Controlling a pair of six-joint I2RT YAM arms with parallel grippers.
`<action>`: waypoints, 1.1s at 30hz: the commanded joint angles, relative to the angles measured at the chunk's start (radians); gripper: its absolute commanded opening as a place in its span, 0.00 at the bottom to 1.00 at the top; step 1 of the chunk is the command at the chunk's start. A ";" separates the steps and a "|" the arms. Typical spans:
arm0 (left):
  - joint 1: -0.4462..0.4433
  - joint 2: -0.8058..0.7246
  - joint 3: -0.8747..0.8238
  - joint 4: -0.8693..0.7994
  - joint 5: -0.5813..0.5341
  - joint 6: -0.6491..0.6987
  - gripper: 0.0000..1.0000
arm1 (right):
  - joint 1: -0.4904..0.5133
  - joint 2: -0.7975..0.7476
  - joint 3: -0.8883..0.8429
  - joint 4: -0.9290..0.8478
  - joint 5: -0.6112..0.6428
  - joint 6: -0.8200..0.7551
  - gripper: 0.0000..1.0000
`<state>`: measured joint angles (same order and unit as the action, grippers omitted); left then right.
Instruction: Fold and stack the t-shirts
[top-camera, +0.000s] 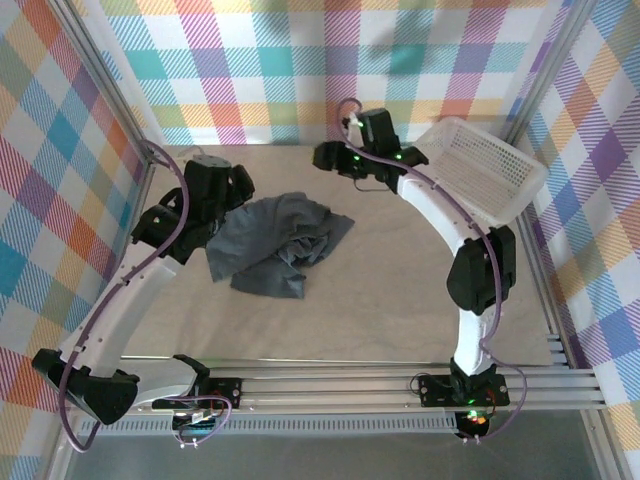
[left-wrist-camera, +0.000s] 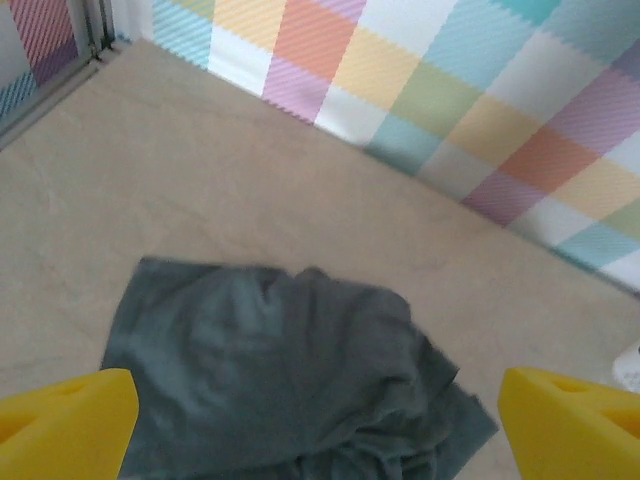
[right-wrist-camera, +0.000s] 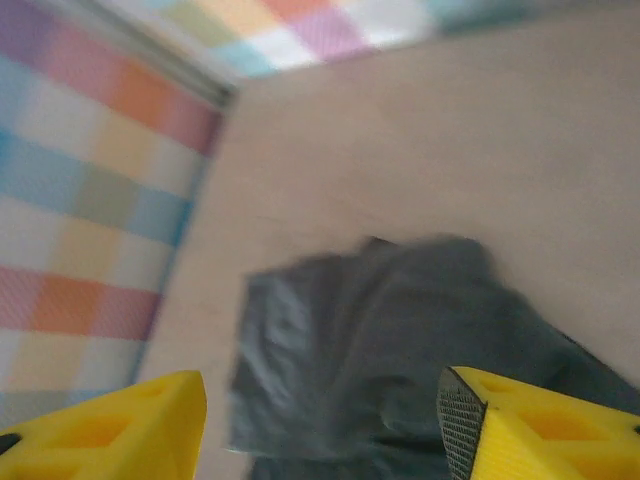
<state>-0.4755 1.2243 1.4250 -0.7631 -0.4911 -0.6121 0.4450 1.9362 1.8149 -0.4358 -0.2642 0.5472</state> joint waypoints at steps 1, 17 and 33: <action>-0.010 0.024 -0.047 -0.059 0.097 -0.019 0.90 | -0.110 -0.001 -0.086 -0.046 0.057 0.023 0.62; -0.106 0.464 -0.025 0.038 0.271 0.131 0.79 | -0.083 0.075 -0.265 -0.091 -0.034 0.153 0.52; -0.122 0.889 0.280 0.016 -0.141 0.388 0.37 | -0.086 0.052 -0.297 -0.118 -0.122 0.242 0.53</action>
<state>-0.6079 2.1197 1.6619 -0.7403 -0.5335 -0.2691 0.3588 2.0209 1.5311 -0.5419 -0.3534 0.7712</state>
